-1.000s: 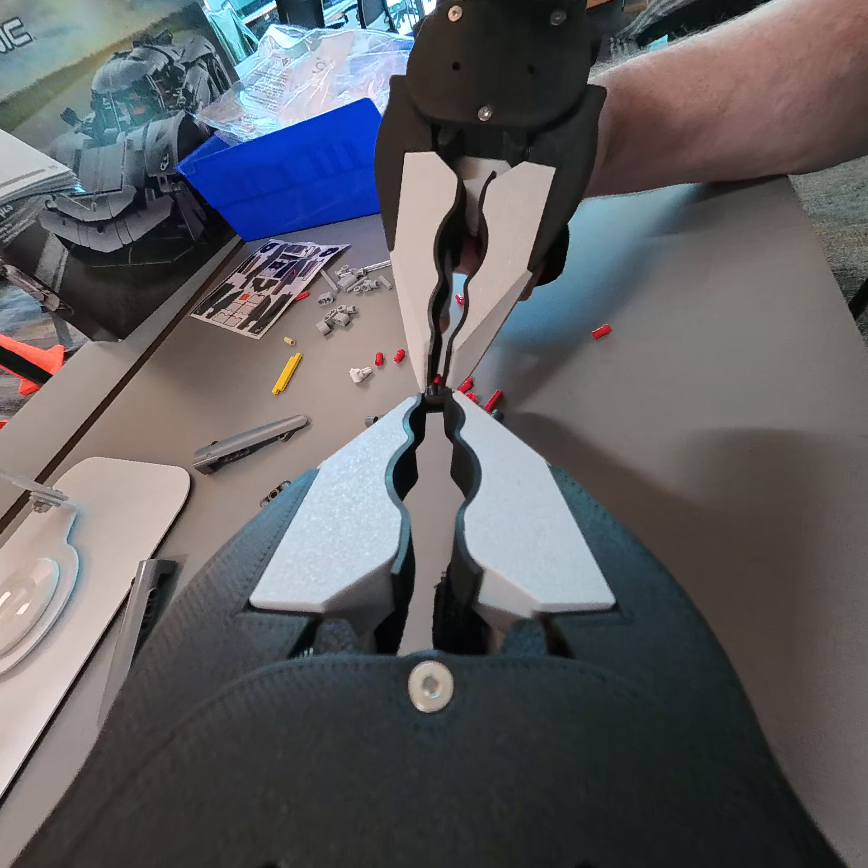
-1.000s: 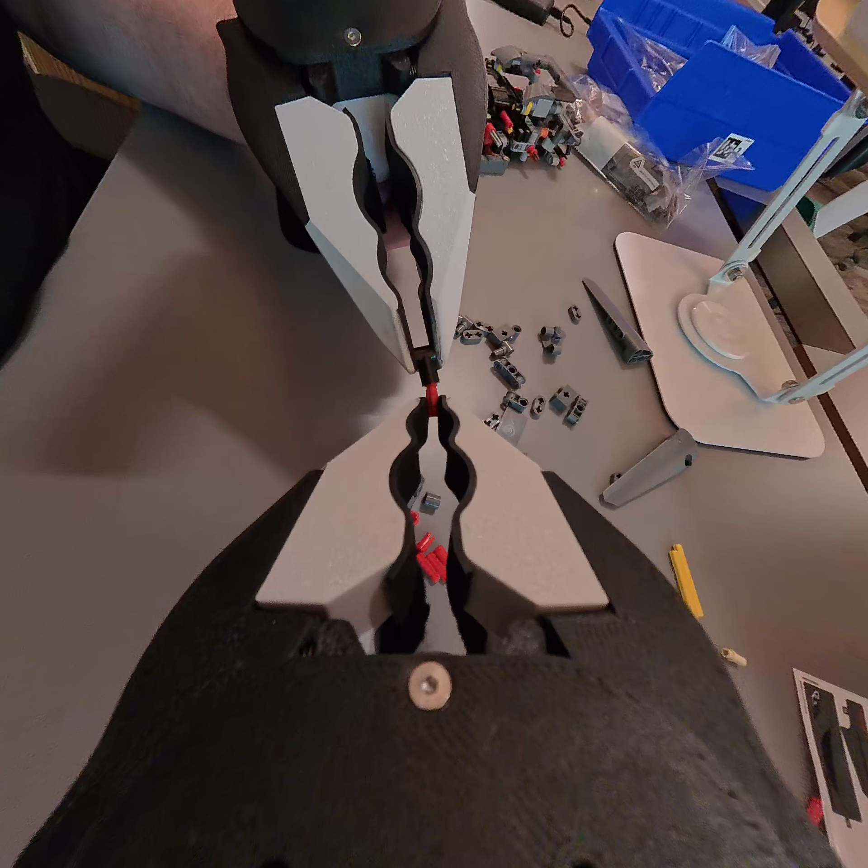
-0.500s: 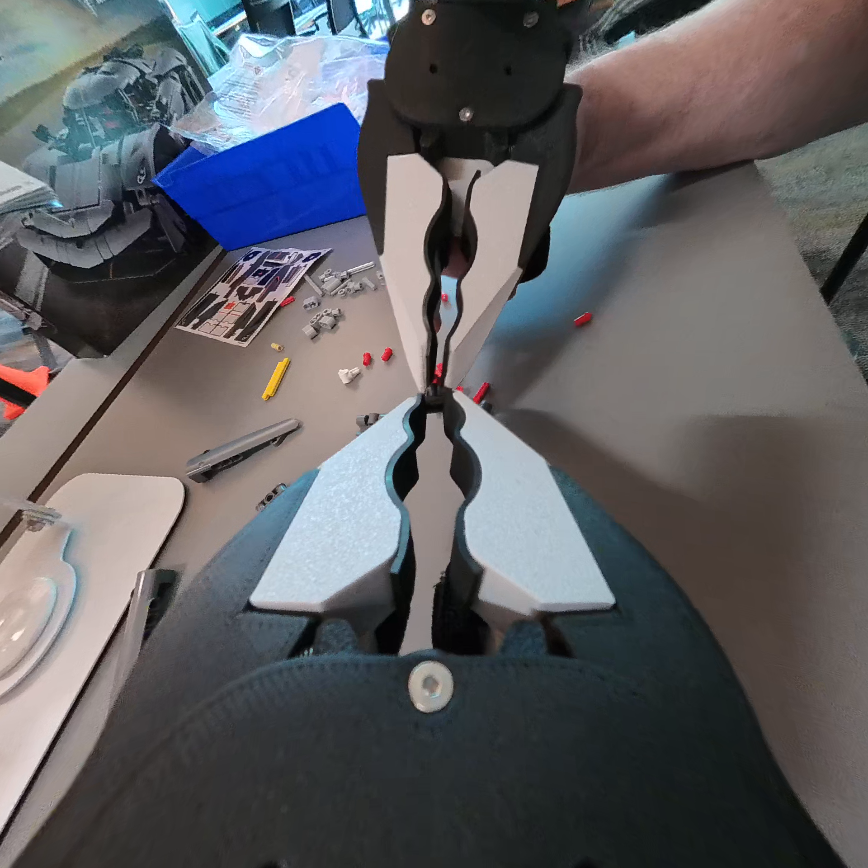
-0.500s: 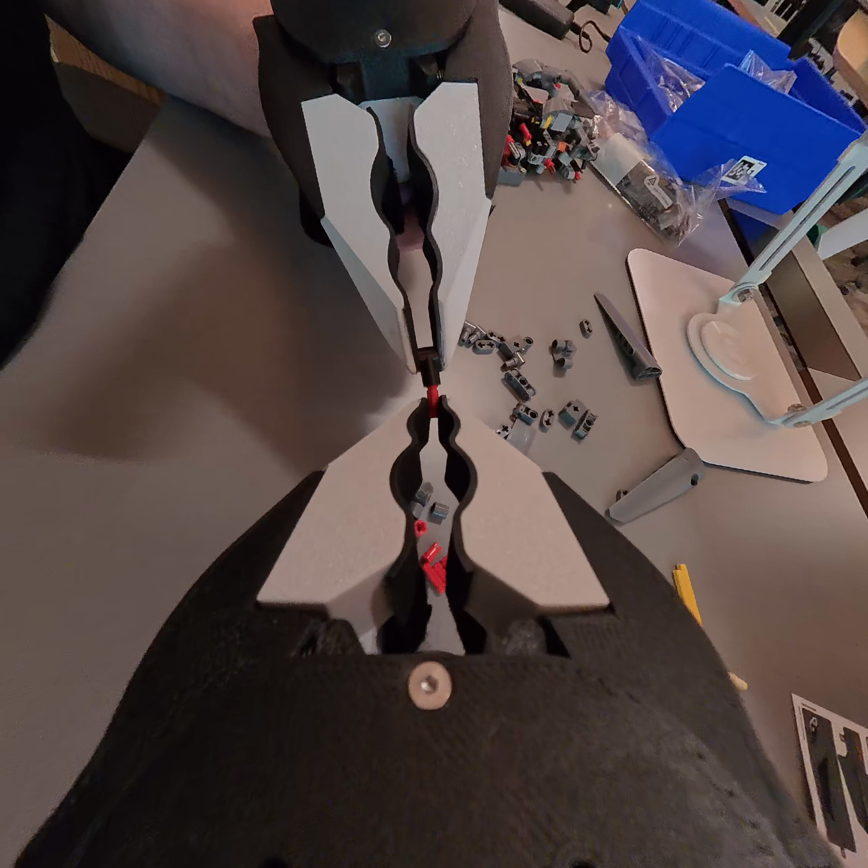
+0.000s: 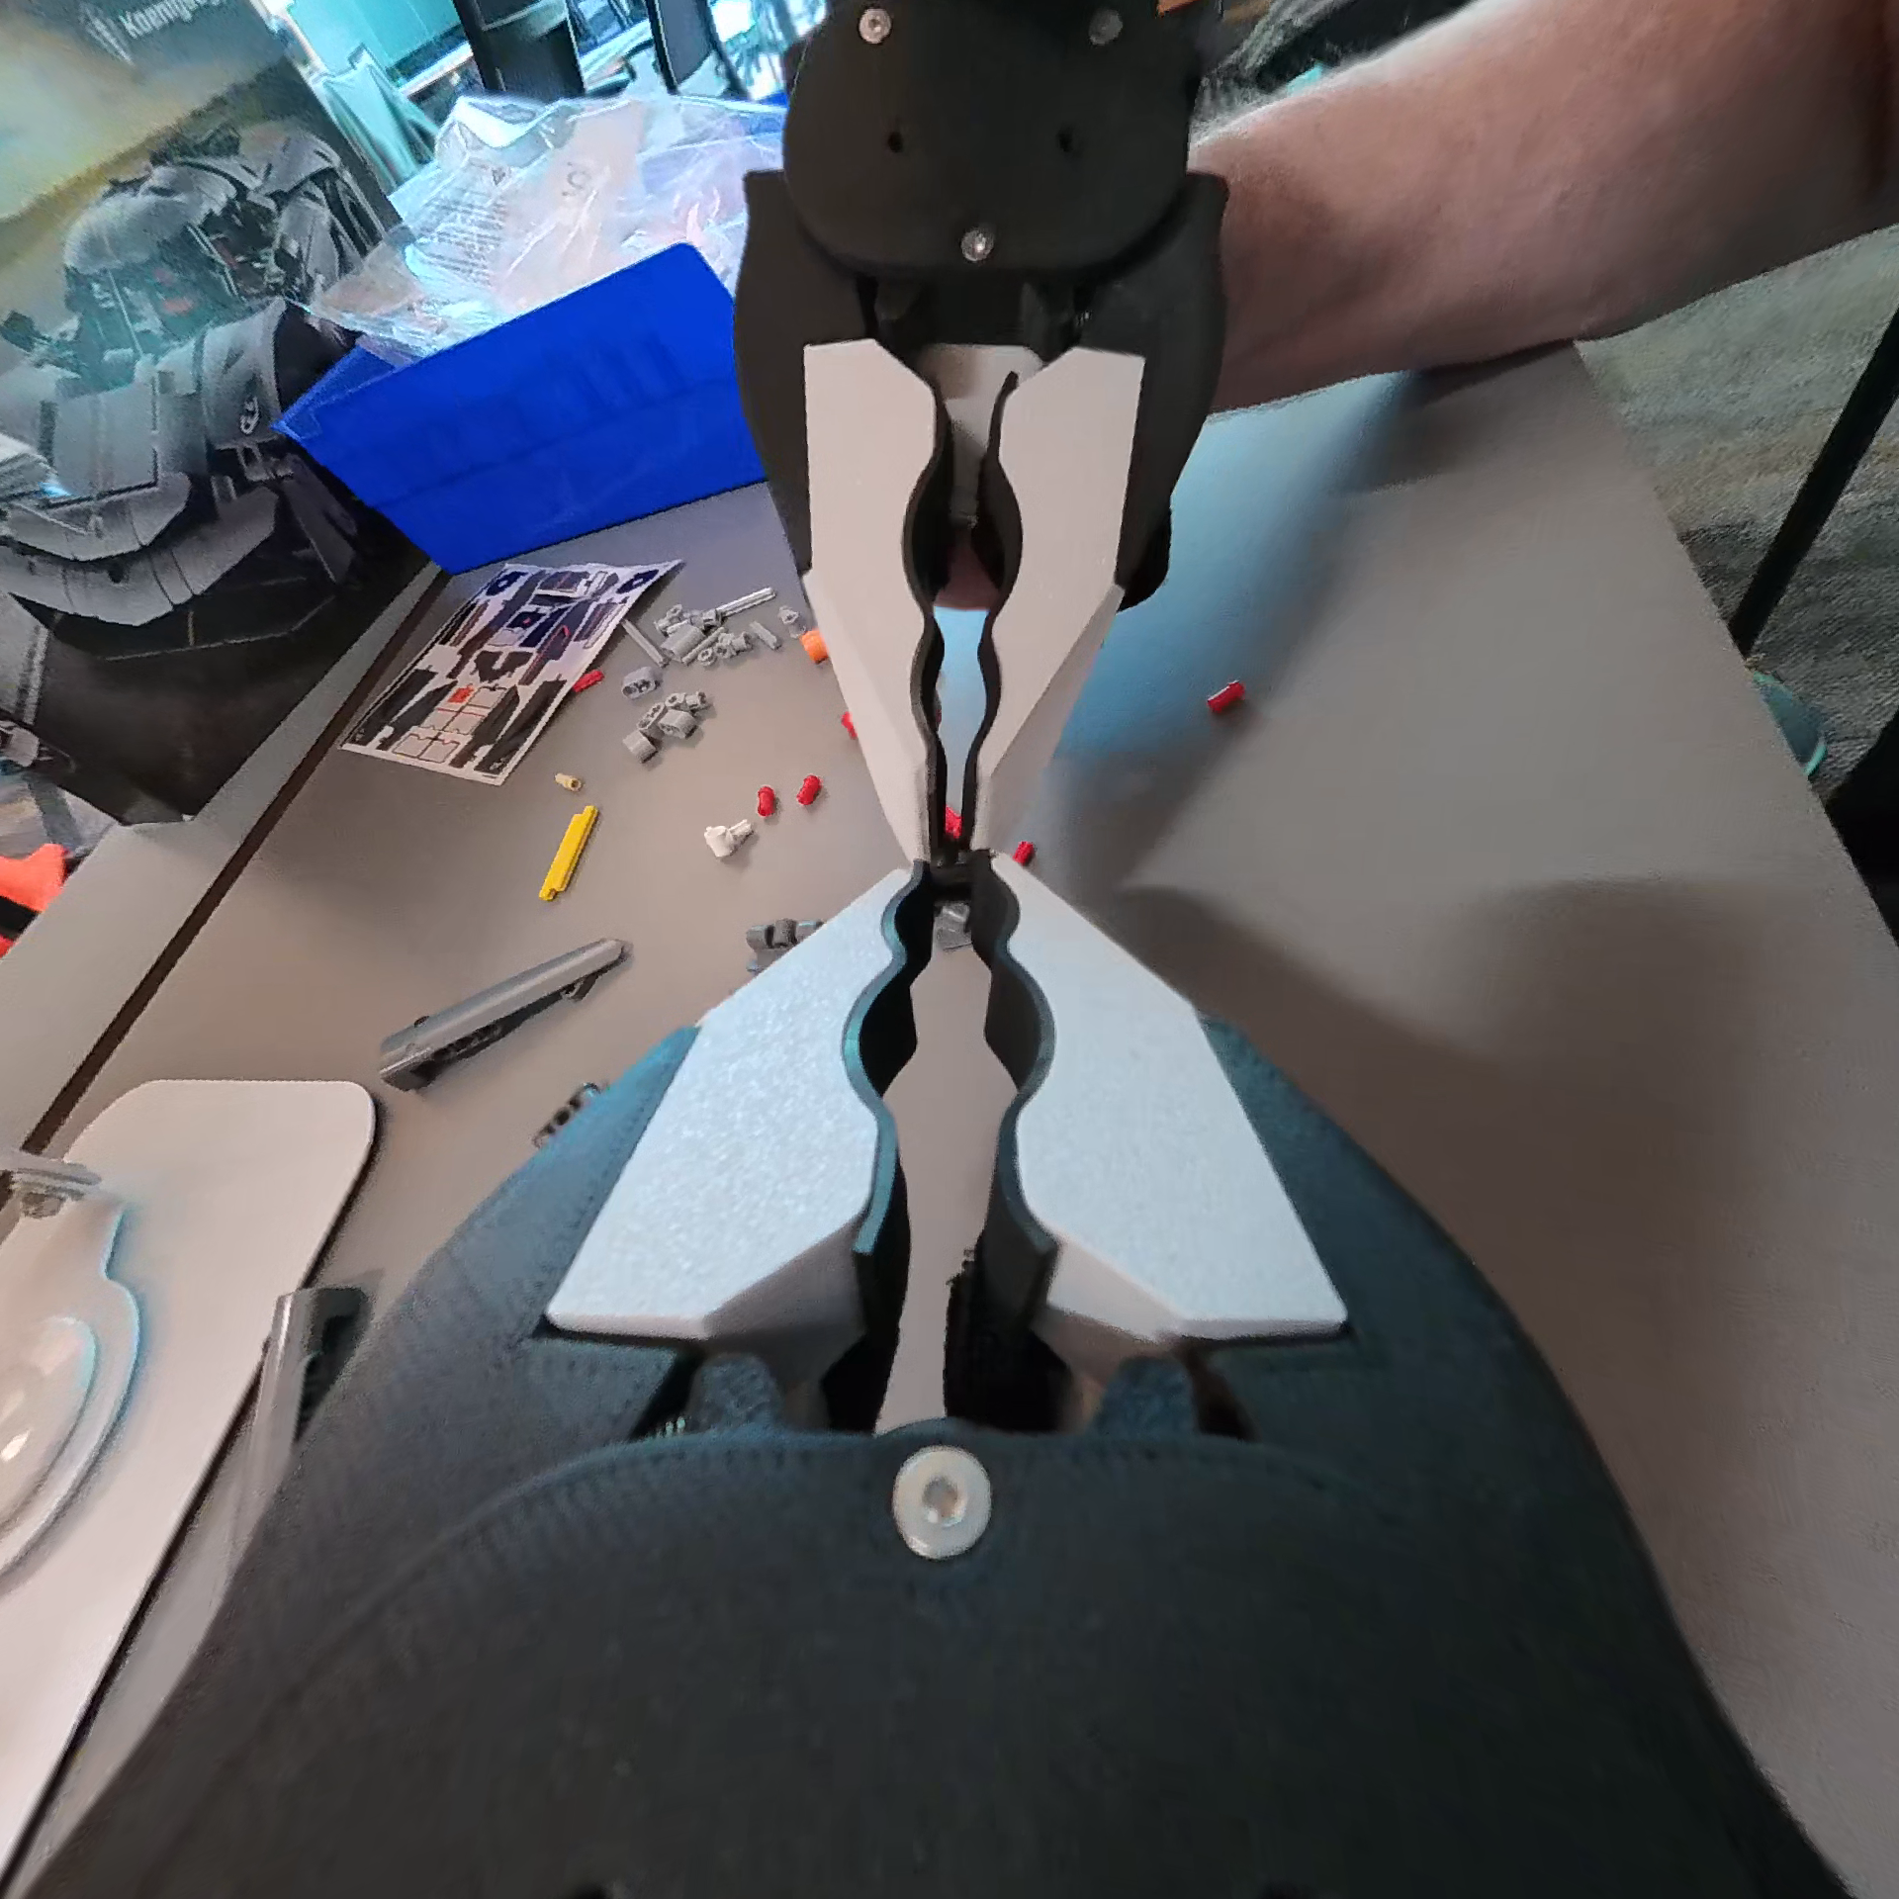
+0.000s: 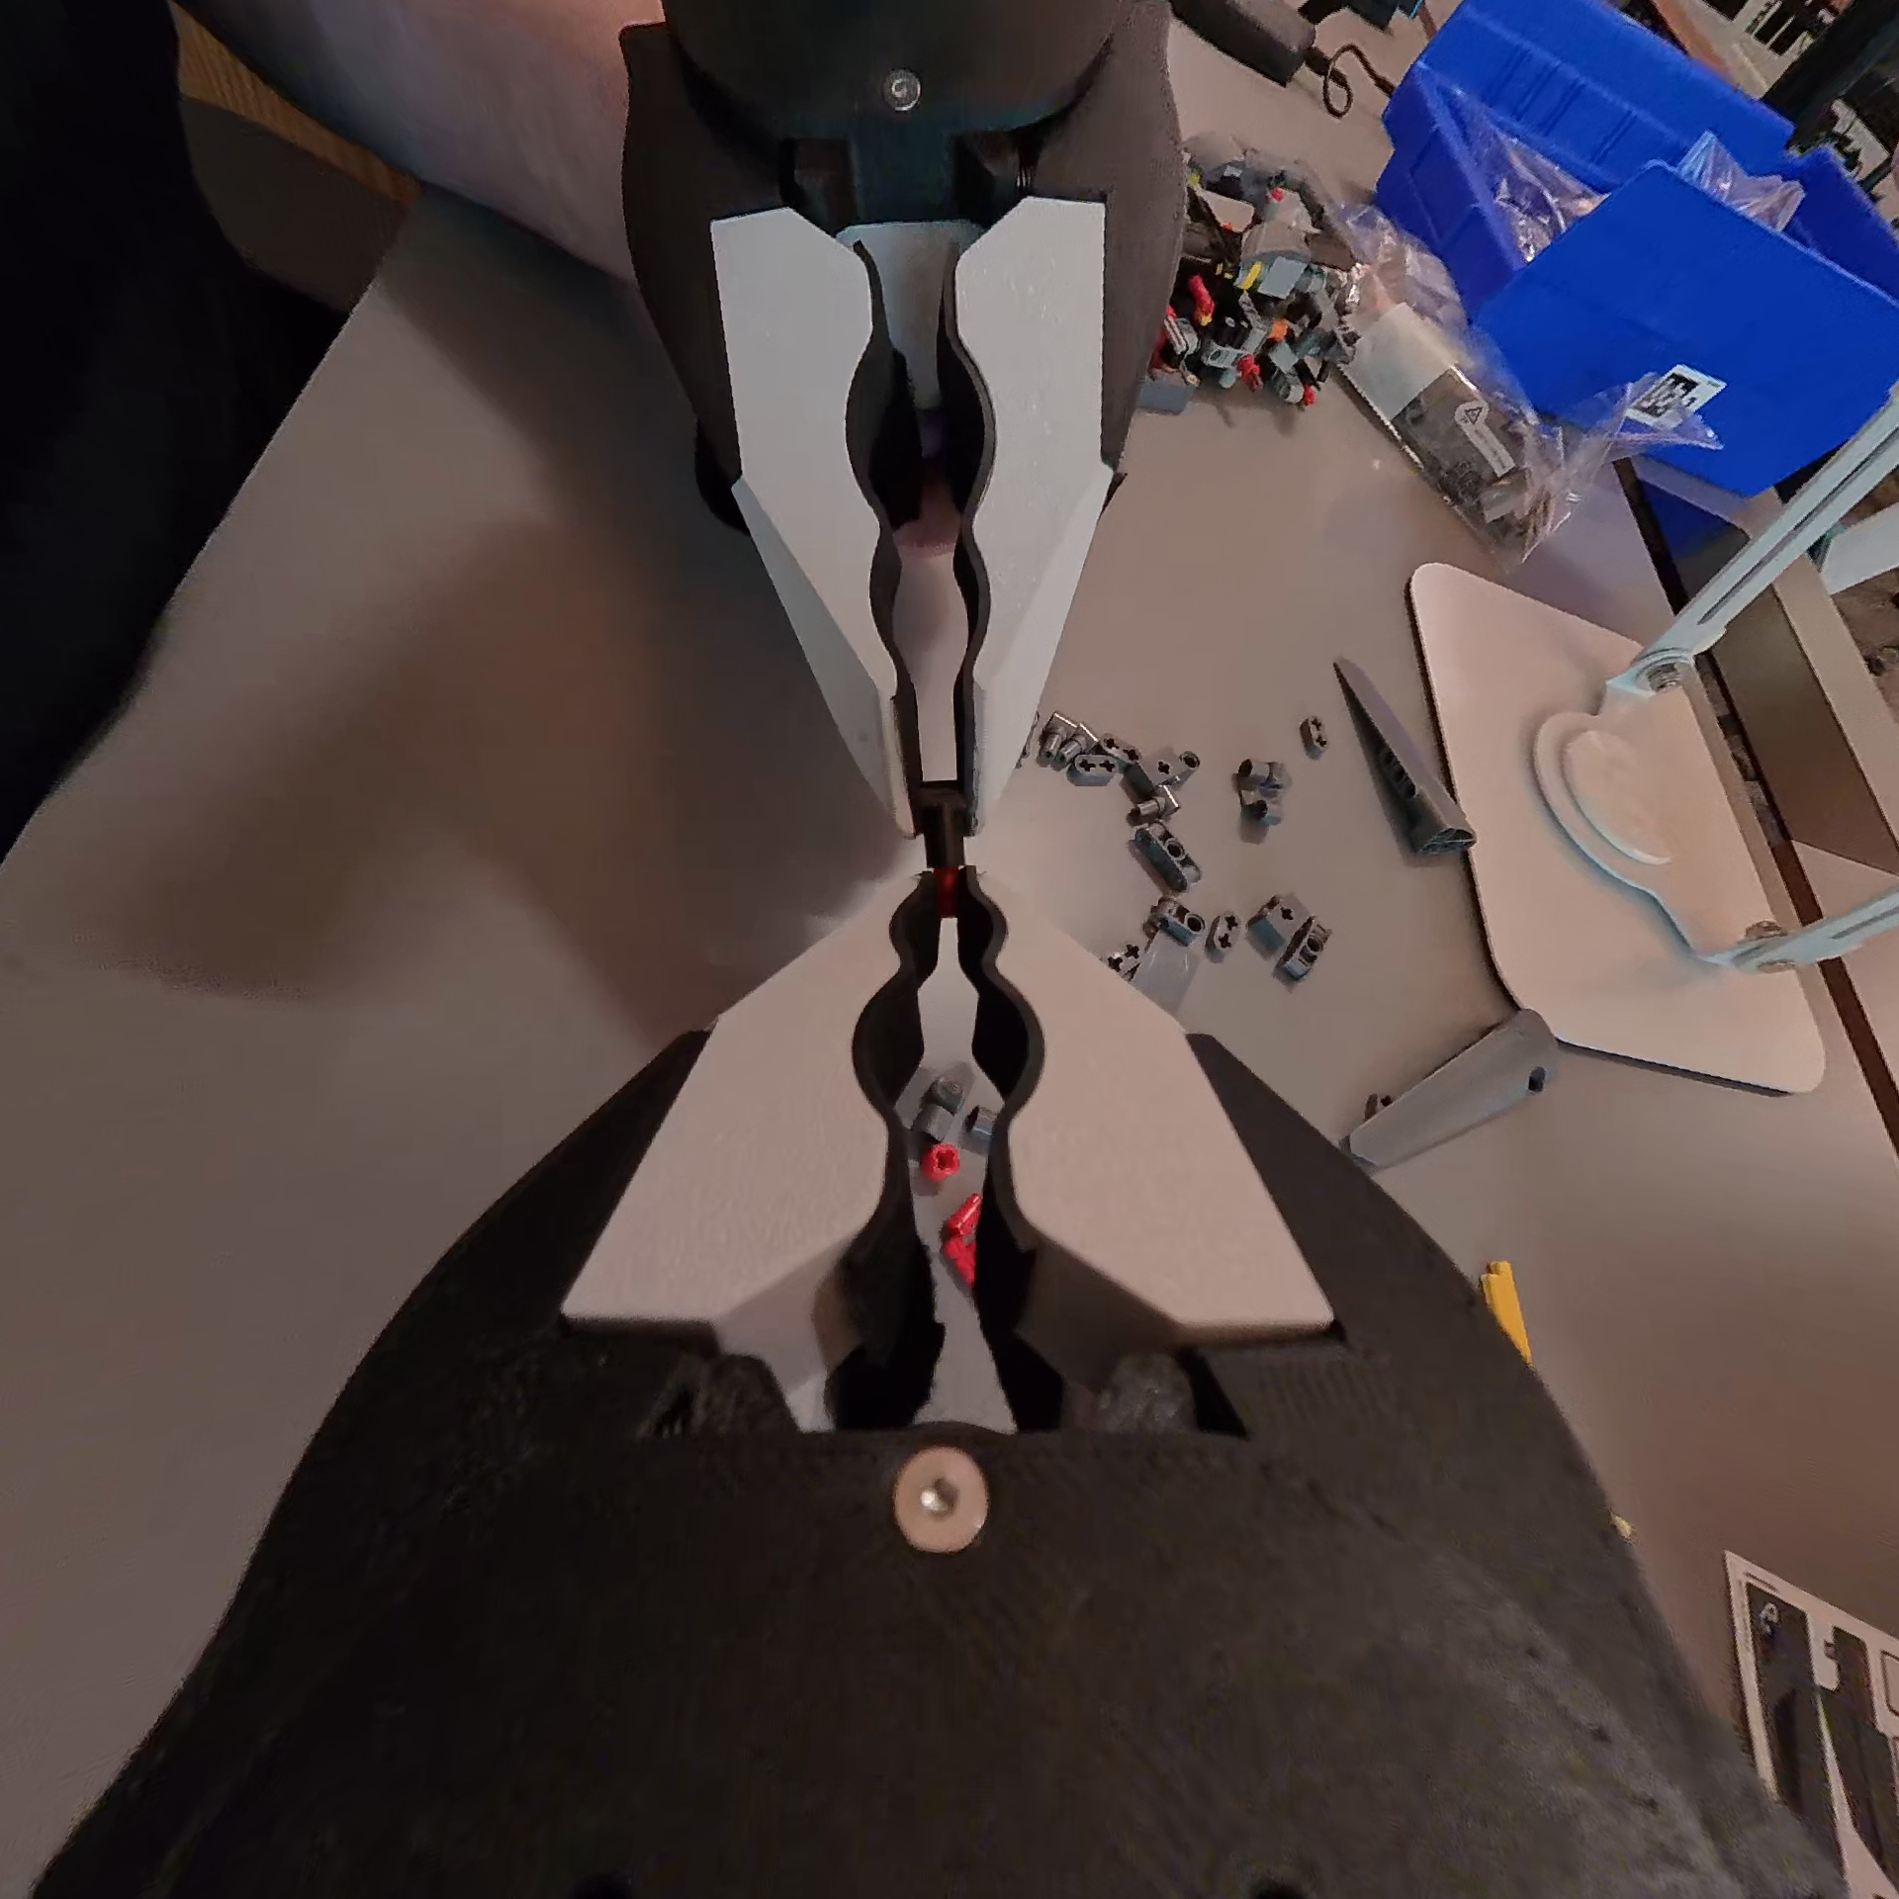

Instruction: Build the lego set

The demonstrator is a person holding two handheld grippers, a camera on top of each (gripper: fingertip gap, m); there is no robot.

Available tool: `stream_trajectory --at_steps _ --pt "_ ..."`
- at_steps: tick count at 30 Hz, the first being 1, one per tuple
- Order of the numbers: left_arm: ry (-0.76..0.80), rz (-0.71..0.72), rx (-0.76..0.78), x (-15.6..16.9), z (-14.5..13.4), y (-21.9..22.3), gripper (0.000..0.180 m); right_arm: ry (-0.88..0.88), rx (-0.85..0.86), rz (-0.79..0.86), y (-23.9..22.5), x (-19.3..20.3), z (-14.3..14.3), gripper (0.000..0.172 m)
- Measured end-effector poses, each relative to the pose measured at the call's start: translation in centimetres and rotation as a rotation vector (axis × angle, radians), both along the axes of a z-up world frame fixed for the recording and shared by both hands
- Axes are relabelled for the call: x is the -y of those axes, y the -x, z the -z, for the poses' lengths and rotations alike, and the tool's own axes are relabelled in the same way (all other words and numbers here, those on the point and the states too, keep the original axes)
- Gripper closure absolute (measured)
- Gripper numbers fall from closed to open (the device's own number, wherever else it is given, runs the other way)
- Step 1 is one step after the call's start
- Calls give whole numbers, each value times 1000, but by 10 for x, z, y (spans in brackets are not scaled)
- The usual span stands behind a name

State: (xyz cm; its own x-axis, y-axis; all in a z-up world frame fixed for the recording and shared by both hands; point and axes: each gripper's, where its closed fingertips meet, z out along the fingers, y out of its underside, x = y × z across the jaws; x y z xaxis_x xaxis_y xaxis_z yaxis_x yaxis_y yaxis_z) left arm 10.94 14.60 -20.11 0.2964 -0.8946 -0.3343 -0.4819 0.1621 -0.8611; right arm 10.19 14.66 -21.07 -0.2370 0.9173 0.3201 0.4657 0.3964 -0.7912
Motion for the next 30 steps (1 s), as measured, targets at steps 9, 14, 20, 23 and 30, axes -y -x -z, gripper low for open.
stream_trajectory --at_steps 9,14,20,23,30 --pt "-56 -73 -10 -5 -15 -5 175 38 -66 33 -7 -12 -11 143" --pt "-105 -133 22 11 -41 7 175 25 -129 70 -19 -25 -26 147" --pt "-189 -170 41 42 -80 39 175 -37 -197 146 -29 -40 -44 151" --pt "-236 -206 25 49 -95 63 175 -71 -211 194 -24 -37 -57 149" --pt "-489 -339 -71 44 -110 90 175 114 -402 261 27 24 -116 143"
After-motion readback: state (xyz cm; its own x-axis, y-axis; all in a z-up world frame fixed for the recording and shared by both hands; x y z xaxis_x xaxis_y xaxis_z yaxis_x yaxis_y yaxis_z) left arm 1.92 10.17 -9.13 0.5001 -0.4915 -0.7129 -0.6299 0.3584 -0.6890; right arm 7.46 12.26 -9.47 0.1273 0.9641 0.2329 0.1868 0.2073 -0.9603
